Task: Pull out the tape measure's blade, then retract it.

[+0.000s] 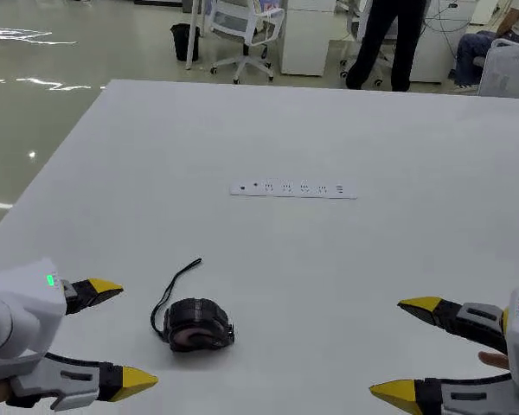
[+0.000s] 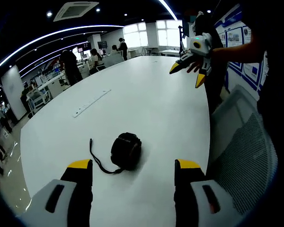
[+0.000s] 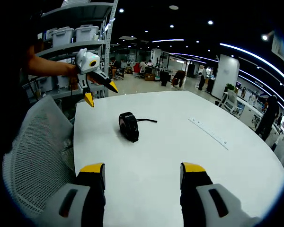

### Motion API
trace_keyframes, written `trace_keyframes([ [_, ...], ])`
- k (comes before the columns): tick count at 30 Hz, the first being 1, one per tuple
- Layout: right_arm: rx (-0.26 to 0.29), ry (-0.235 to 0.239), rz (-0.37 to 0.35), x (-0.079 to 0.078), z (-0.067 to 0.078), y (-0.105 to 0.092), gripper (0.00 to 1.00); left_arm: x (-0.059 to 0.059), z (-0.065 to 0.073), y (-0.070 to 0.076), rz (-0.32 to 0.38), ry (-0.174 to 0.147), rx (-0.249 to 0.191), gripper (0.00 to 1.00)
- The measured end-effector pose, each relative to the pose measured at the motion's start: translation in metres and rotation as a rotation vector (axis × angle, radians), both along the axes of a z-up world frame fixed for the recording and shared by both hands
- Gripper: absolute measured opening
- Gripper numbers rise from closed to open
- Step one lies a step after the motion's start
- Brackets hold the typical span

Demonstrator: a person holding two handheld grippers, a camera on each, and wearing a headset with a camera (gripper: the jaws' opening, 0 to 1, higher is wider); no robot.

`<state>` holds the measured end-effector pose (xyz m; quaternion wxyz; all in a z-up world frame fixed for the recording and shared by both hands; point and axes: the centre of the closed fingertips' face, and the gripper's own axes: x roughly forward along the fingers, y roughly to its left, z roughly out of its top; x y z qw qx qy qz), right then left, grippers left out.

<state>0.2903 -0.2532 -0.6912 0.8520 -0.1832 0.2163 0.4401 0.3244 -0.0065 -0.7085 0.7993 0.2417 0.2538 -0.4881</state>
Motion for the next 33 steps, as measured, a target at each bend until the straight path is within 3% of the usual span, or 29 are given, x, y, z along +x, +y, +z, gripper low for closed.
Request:
trace_keyframes([
  [19, -0.050, 0.030, 0.196, 0.039, -0.029, 0.038, 0.54, 0.029, -0.040, -0.013, -0.138, 0.049, 0.102, 0.53],
  [33, -0.070, 0.047, 0.310, 0.067, -0.055, 0.069, 0.45, 0.045, -0.067, -0.027, -0.240, 0.063, 0.160, 0.43],
])
